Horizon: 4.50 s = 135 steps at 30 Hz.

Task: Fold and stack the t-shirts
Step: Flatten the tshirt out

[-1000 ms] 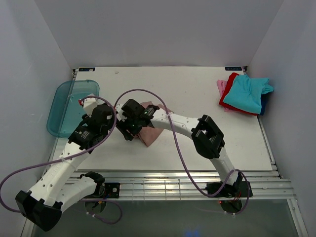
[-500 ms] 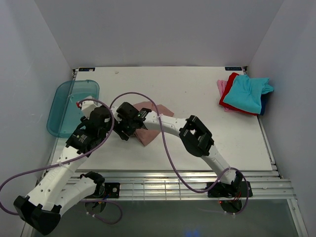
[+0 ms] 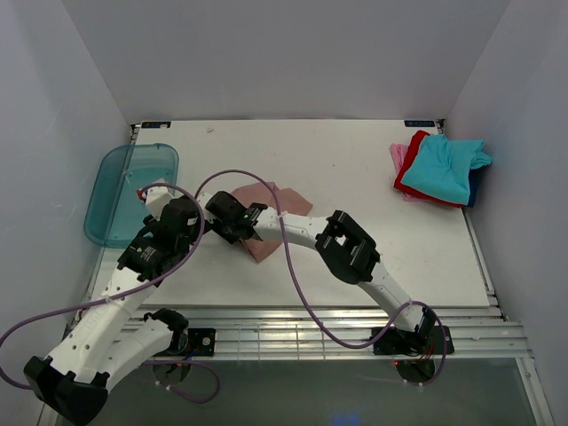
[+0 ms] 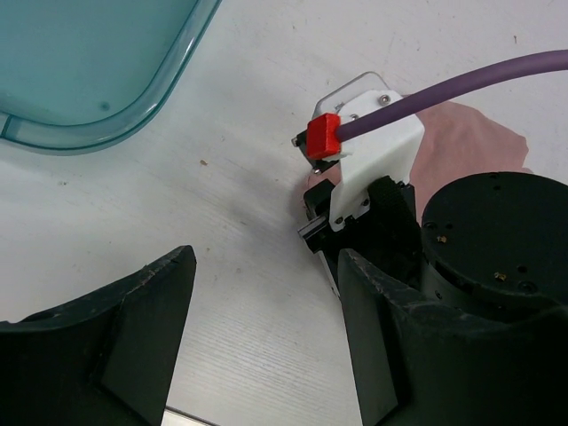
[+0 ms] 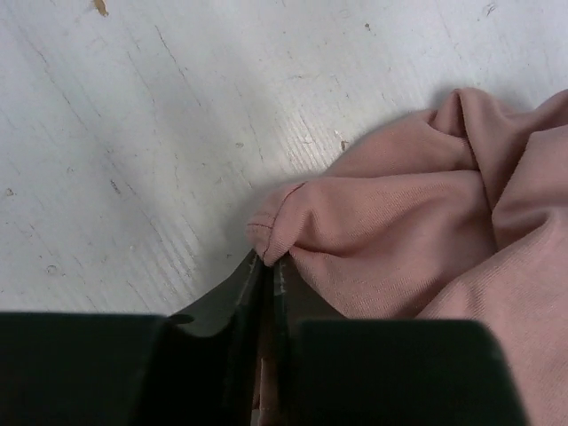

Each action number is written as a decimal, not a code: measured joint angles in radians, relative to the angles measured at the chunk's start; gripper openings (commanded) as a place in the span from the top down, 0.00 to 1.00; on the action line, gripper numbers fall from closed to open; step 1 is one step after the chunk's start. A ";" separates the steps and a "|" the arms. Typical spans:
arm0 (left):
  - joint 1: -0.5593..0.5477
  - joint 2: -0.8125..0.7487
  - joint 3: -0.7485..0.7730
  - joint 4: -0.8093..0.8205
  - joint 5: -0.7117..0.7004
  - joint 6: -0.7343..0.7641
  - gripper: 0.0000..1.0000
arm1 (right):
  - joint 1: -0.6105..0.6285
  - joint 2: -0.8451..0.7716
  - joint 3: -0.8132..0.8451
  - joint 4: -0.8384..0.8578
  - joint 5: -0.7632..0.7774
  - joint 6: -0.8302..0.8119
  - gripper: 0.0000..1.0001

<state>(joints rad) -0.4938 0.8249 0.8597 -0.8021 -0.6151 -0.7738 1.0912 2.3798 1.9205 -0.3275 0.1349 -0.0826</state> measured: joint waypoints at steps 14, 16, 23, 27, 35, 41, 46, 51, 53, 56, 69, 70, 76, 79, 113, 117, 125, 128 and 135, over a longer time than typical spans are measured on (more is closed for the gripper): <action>0.000 -0.038 -0.011 -0.045 -0.066 -0.072 0.23 | 0.009 -0.113 0.088 -0.198 0.200 0.041 0.92; 0.000 -0.058 -0.011 -0.053 -0.093 -0.089 0.23 | 0.005 -0.203 0.133 -0.233 0.239 0.033 0.92; 0.000 -0.061 -0.011 -0.051 -0.144 -0.124 0.23 | -0.008 -0.621 0.283 -0.216 0.430 -0.016 0.92; 0.000 -0.030 -0.012 -0.038 -0.134 -0.135 0.23 | -0.037 -0.843 0.157 -0.158 0.564 -0.021 0.92; 0.000 -0.018 -0.024 -0.018 -0.098 -0.140 0.23 | -0.263 -1.109 -0.622 -0.188 0.681 0.233 0.67; 0.000 -0.001 -0.053 0.041 -0.038 -0.087 0.23 | -0.326 -1.115 -1.011 -0.347 0.655 0.412 0.34; 0.000 0.138 -0.061 0.174 0.092 0.045 0.27 | -0.313 -1.204 -1.000 -0.278 0.539 0.398 0.37; 0.000 0.380 -0.066 0.218 0.147 0.104 0.27 | -0.291 -1.225 -0.953 -0.134 0.259 0.360 0.41; 0.000 0.429 -0.074 0.211 0.137 0.105 0.26 | -0.266 -1.203 -0.967 -0.088 0.172 0.361 0.42; 0.000 0.469 -0.082 0.187 0.098 0.099 0.25 | -0.205 -1.154 -1.034 -0.023 0.064 0.365 0.43; 0.002 0.570 -0.082 0.178 0.011 0.051 0.24 | -0.071 -0.924 -1.108 0.051 -0.100 0.391 0.47; 0.002 0.574 -0.082 0.181 -0.001 0.048 0.24 | -0.067 -0.910 -1.107 0.057 -0.104 0.391 0.48; 0.016 0.616 -0.079 0.205 -0.124 0.012 0.24 | -0.058 -0.859 -1.107 0.079 -0.114 0.390 0.49; 0.032 0.636 -0.073 0.222 -0.171 0.011 0.24 | -0.058 -0.847 -1.107 0.093 -0.113 0.389 0.58; 0.132 0.790 -0.023 0.306 -0.127 0.032 1.00 | -0.055 -0.774 -1.067 0.117 0.035 0.386 0.88; 0.132 0.785 0.008 0.278 -0.119 0.053 1.00 | -0.057 -0.744 -1.038 0.126 0.068 0.387 0.92; 0.132 0.724 0.254 0.225 -0.088 0.146 1.00 | -0.081 -0.778 -0.942 -0.005 0.167 0.350 0.92; 0.131 0.696 0.396 0.222 -0.082 0.195 1.00 | -0.117 -0.856 -0.815 -0.107 0.236 0.311 0.92; 0.131 0.655 0.658 0.211 -0.102 0.318 1.00 | -0.309 -1.070 -0.488 -0.193 0.387 0.196 0.92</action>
<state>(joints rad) -0.3630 1.4799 1.5181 -0.5911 -0.7174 -0.4561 0.7826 1.3098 1.4326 -0.5201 0.5220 0.1139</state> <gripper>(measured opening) 0.018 0.080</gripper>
